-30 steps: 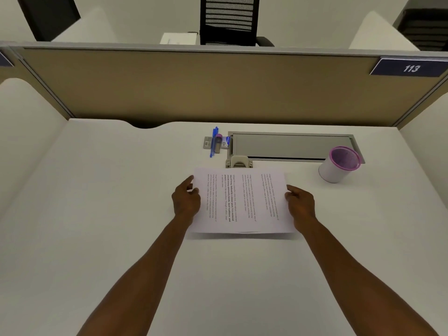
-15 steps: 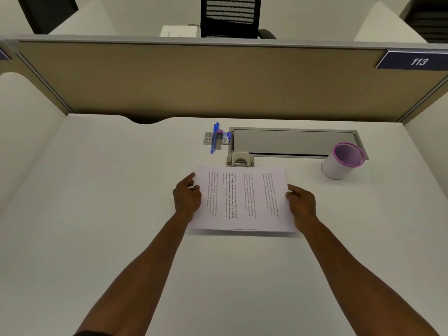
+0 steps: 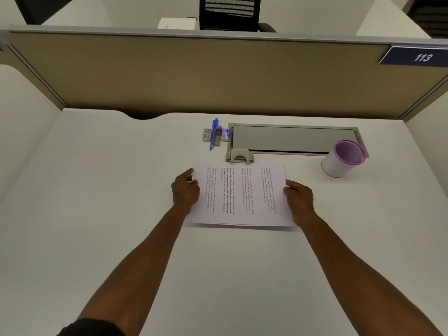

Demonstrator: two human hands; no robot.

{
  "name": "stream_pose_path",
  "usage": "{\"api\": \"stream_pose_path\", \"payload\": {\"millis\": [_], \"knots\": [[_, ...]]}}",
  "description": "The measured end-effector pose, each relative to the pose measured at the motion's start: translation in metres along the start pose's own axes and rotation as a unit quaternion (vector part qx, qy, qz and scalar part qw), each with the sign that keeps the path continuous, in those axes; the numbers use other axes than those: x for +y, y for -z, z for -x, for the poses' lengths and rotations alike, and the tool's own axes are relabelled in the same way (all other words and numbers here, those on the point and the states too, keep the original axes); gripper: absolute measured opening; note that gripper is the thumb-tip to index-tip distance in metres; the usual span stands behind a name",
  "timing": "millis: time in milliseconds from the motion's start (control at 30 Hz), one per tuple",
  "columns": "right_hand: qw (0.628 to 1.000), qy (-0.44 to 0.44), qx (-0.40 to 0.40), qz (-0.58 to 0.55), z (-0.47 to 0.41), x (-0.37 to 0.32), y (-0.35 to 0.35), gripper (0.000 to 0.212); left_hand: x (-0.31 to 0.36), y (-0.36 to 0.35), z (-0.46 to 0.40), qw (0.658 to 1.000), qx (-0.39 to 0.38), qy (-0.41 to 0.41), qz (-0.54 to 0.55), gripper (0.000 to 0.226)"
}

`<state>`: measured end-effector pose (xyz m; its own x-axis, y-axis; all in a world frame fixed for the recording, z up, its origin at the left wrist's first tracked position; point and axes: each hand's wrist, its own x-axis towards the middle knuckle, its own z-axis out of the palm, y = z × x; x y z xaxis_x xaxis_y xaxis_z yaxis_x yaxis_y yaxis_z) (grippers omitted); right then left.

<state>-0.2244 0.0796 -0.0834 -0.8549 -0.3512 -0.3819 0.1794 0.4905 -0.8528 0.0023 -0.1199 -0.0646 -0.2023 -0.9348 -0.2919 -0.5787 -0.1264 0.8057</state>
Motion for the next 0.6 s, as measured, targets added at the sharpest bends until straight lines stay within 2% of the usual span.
{"api": "stream_pose_path", "payload": {"millis": [367,600], "knots": [[1.000,0.015,-0.003,0.025,-0.004,-0.003,-0.002,0.027,0.004,-0.002,-0.006,1.000,-0.002,-0.021,-0.018,0.044],[0.992,0.064,0.005,0.106,-0.005,-0.018,-0.003,0.030,0.006,-0.005,-0.013,0.996,0.003,-0.059,-0.074,0.047]]}}
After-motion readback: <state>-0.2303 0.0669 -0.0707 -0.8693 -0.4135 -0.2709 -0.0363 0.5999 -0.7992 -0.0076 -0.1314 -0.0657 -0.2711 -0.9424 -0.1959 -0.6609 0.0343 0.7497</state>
